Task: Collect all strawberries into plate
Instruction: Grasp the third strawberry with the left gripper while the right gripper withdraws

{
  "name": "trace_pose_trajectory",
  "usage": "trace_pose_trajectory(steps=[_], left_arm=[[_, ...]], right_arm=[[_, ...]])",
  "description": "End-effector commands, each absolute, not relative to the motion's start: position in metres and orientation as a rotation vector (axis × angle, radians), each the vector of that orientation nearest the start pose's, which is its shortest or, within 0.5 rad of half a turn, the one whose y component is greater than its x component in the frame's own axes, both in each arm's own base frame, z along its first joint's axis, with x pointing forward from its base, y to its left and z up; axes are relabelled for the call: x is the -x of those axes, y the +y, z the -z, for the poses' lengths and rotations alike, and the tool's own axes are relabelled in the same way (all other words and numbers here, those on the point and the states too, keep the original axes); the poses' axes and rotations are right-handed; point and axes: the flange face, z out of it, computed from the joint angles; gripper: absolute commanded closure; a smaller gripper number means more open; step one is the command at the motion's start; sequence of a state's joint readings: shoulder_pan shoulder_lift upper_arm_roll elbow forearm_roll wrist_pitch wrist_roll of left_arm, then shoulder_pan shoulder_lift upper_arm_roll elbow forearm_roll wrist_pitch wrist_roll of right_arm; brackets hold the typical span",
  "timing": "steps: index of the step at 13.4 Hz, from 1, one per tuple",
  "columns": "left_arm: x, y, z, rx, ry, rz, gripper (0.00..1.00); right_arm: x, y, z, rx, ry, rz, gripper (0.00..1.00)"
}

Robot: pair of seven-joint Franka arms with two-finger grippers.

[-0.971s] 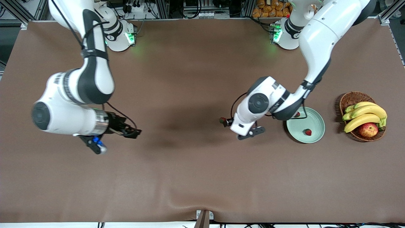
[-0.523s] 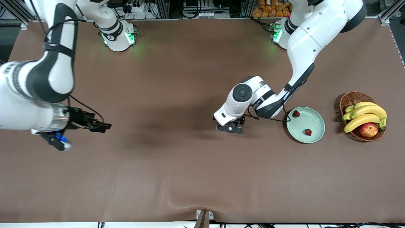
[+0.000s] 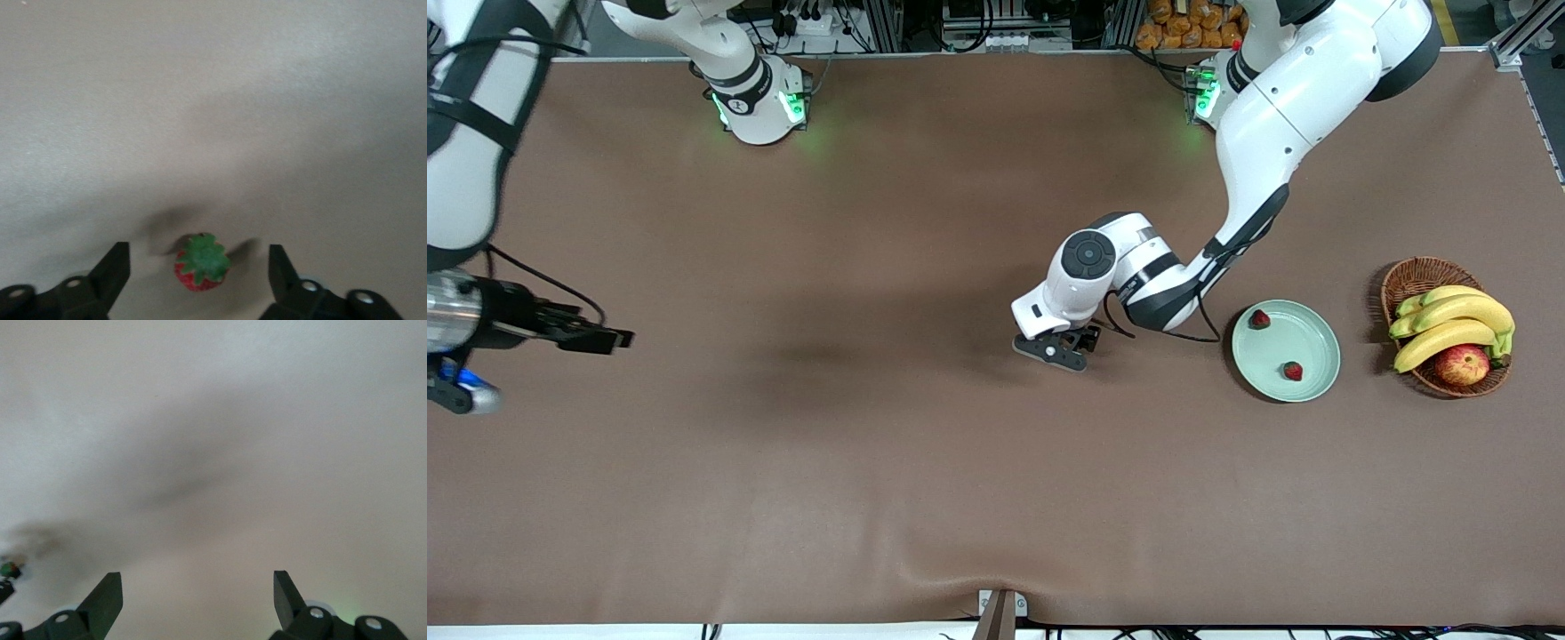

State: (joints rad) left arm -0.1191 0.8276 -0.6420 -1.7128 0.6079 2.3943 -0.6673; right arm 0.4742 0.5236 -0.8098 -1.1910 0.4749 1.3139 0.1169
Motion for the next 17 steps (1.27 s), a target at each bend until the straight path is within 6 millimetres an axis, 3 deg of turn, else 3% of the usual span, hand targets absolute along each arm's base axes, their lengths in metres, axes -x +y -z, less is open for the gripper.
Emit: trace_pose_trajectory(steps=[1, 5, 7, 9, 12, 14, 15, 17], left_arm=[[-0.519, -0.428, -0.181, 3.131, 0.622, 0.072, 0.29], [-0.515, -0.432, -0.176, 3.112, 0.632, 0.073, 0.40], [-0.513, -0.434, -0.176, 3.116, 0.615, 0.067, 0.52], [-0.513, -0.435, -0.176, 3.125, 0.594, 0.063, 0.74], [-0.516, -0.435, -0.176, 3.120, 0.564, 0.078, 1.00], [-0.520, -0.430, -0.182, 3.114, 0.550, 0.091, 1.00], [-0.530, -0.417, -0.192, 3.092, 0.519, 0.088, 1.00], [-0.542, -0.401, -0.245, 3.021, 0.460, 0.117, 1.00]], right_arm=[[-0.633, -0.050, -0.565, 2.985, 0.430, -0.349, 0.00], [-0.605, -0.046, -0.606, 3.066, 0.236, -0.296, 0.00], [-0.582, -0.047, -0.608, 3.049, 0.236, -0.242, 0.00], [-0.562, -0.044, -0.601, 3.040, 0.224, -0.185, 0.00], [-0.547, -0.031, -0.584, 3.039, 0.208, -0.156, 0.00], [-0.548, -0.028, -0.584, 3.043, 0.201, -0.159, 0.00], [-0.552, -0.026, -0.592, 3.069, 0.186, -0.130, 0.00], [-0.564, -0.034, -0.607, 3.119, 0.196, -0.096, 0.00]])
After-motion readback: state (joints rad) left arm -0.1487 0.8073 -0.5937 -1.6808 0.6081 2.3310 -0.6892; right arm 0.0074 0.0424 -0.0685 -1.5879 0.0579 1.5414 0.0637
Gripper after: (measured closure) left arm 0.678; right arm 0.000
